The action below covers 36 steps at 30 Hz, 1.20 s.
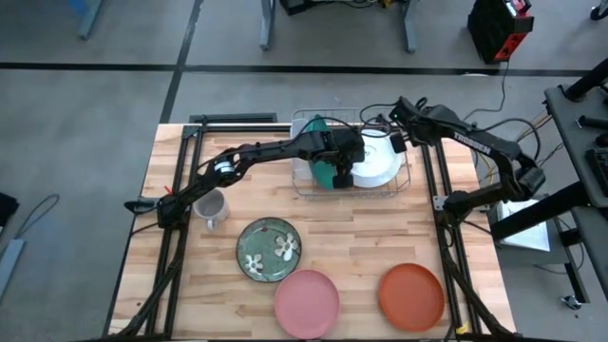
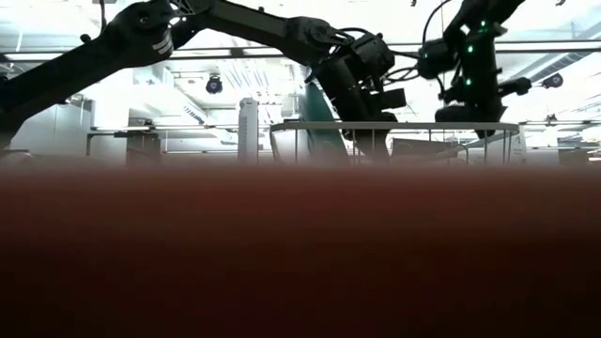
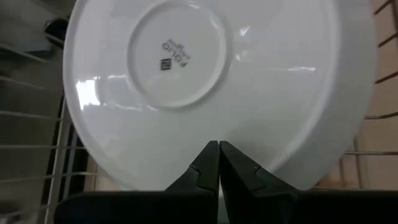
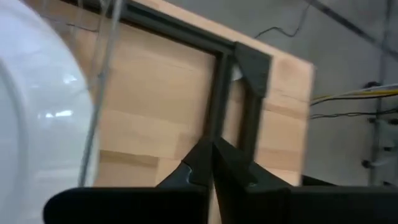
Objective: Sort dishes
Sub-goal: Put the white plate in the dish rack
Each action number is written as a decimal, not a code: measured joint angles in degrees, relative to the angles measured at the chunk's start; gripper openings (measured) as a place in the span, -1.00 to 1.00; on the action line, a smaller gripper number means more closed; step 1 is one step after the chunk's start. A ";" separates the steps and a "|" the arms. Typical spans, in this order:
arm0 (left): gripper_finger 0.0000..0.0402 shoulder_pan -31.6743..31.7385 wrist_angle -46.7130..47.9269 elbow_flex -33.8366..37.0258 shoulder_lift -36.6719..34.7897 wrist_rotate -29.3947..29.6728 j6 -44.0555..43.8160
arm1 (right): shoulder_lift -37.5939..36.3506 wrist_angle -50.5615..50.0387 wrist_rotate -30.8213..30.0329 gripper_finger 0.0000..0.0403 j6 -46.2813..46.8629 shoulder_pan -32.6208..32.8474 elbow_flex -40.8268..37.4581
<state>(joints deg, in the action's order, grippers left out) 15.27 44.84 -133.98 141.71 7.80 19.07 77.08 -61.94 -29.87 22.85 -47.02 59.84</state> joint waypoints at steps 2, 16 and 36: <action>-1.00 0.00 -0.04 -0.04 0.00 0.52 -0.06 | -1.97 3.40 4.13 -0.99 0.14 -0.38 -1.92; -1.00 0.00 1.49 -0.15 -0.12 0.71 0.33 | -11.65 15.14 14.70 -1.00 1.03 -2.69 -12.38; -1.00 0.05 -2.20 -1.00 -2.01 0.10 12.85 | -27.53 17.59 30.36 -1.00 -24.79 5.58 -8.36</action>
<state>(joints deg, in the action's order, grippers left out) 15.32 42.64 -134.98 139.70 7.90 31.92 49.55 -44.35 0.49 -1.93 -41.44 51.48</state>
